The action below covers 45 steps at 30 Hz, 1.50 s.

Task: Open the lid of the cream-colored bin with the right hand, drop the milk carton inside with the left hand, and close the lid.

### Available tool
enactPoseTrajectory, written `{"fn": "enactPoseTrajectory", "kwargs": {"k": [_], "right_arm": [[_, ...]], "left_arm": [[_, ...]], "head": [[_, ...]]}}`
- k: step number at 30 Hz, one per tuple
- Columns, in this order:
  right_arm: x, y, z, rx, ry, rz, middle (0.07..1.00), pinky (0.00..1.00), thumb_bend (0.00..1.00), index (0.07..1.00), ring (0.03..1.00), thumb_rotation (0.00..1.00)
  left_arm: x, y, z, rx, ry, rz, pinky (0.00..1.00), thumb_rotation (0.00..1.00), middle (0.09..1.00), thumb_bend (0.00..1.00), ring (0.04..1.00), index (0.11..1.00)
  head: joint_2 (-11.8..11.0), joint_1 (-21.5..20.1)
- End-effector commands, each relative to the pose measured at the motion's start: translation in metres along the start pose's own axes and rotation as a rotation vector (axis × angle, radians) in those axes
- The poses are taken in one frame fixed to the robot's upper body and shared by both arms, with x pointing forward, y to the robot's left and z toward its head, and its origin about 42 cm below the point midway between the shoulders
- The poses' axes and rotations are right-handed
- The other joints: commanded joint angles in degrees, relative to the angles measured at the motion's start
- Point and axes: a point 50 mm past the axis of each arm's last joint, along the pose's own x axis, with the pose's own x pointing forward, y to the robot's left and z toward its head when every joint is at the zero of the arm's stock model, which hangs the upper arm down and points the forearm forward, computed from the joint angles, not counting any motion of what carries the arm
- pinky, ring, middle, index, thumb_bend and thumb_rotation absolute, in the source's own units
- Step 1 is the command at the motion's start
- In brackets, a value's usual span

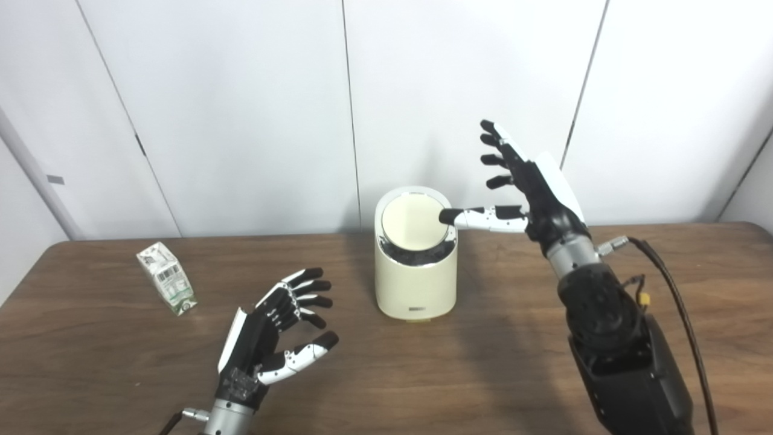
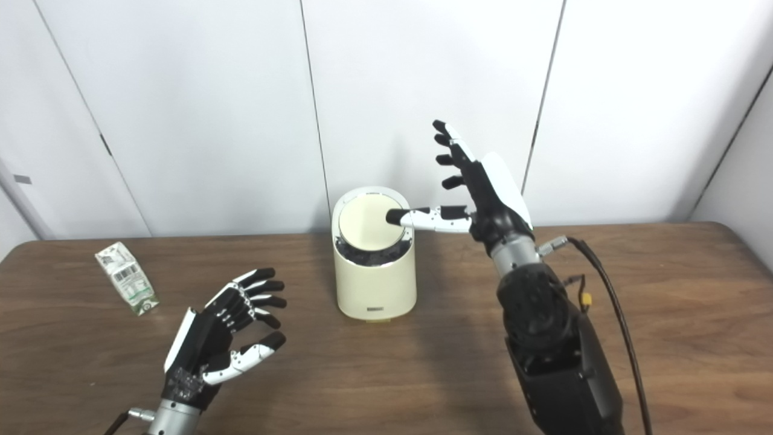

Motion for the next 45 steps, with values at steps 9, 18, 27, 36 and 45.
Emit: {"fn": "enactPoseTrajectory", "kwargs": {"k": [9, 18, 27, 36, 45], "right_arm": [[0.046, -0.001, 0.033, -0.078, -0.031, 0.026, 0.943, 0.68, 0.80, 0.943, 0.872, 0.35], [0.063, 0.017, 0.033, -0.111, -0.015, 0.053, 0.948, 0.72, 0.86, 0.942, 0.896, 0.34], [0.065, 0.026, 0.026, -0.136, -0.003, 0.090, 0.950, 0.78, 0.92, 0.956, 0.909, 0.34], [0.054, 0.030, 0.022, -0.181, 0.000, 0.114, 0.935, 0.74, 0.93, 0.959, 0.885, 0.34], [0.042, 0.038, 0.008, -0.185, 0.047, 0.148, 0.943, 0.69, 0.93, 0.952, 0.875, 0.27]], "left_arm": [[0.003, -0.005, 0.000, -0.002, -0.027, 0.003, 0.52, 0.13, 0.753, 0.64, 0.681, 0.816], [0.004, -0.006, 0.001, -0.001, -0.027, -0.001, 0.53, 0.13, 0.751, 0.65, 0.685, 0.813], [0.005, -0.010, 0.002, -0.009, -0.032, -0.004, 0.52, 0.13, 0.747, 0.65, 0.679, 0.810], [0.006, -0.011, 0.005, -0.008, -0.040, 0.001, 0.52, 0.13, 0.746, 0.65, 0.676, 0.814], [0.005, -0.011, 0.008, -0.016, -0.038, -0.003, 0.51, 0.12, 0.744, 0.66, 0.666, 0.813]], "head": [[0.08, 0.46], [0.33, 0.63], [0.56, 1.20], [1.08, 1.58], [1.50, 1.64]]}}
